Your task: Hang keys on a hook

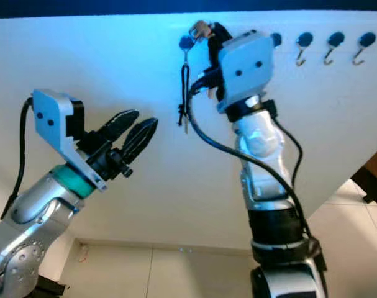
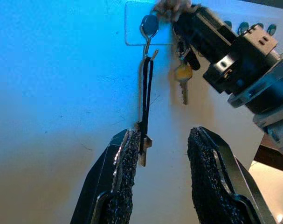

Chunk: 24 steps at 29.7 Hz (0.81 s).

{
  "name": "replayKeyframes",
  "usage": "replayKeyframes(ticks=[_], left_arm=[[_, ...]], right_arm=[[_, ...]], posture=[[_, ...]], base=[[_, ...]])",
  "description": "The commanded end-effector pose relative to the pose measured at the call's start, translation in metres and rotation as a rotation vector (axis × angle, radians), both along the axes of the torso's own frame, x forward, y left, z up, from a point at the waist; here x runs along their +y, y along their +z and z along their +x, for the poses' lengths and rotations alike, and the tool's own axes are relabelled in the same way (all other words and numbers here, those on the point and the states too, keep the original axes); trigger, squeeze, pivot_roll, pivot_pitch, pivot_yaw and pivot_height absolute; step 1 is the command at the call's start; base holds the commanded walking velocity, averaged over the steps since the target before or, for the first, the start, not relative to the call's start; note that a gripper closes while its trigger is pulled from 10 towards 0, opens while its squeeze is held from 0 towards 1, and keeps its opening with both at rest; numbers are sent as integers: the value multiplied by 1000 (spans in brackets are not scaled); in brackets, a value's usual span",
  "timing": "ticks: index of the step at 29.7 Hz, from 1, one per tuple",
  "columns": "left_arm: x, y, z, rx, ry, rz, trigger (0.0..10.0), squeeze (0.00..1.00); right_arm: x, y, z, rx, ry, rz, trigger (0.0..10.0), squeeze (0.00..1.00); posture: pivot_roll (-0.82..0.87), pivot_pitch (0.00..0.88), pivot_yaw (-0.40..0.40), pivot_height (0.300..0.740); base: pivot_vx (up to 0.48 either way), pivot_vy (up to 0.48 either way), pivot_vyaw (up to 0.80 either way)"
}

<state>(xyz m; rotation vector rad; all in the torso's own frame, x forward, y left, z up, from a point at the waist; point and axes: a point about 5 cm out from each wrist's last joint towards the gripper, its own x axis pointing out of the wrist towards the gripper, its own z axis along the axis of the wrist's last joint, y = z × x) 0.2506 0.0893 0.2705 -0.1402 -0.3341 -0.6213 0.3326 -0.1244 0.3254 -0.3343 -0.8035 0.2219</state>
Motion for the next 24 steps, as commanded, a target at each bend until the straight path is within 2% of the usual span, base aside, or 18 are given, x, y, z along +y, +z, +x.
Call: replayKeyframes(ticks=[1,7,12,16,20,24], left_arm=[[0,2,-2,-4,1,2,10000,0],[1,1,-2,-1,5,3,10000,0],[0,0,-2,2,0,2,10000,0],[0,1,-2,3,-4,2,10000,0],[-1,0,-2,7,-10,5,10000,0],[-1,0,-1,9,-13,6,10000,0]], right_arm=[[5,-10,5,48,9,-31,10000,0],[6,-18,-2,56,40,-85,10000,0],[3,-22,-6,53,39,-93,10000,0],[0,-24,-14,32,43,-101,10000,0],[0,-30,-26,24,71,-149,10000,0],[-1,-36,-29,42,77,-180,10000,0]], posture=[[-76,47,119,740],[-80,51,121,740],[-87,54,126,740],[-89,55,128,740],[-96,59,136,740],[-97,60,138,740]], base=[[0,0,0],[0,0,0],[0,0,0],[0,0,0],[0,0,0],[0,0,0]])
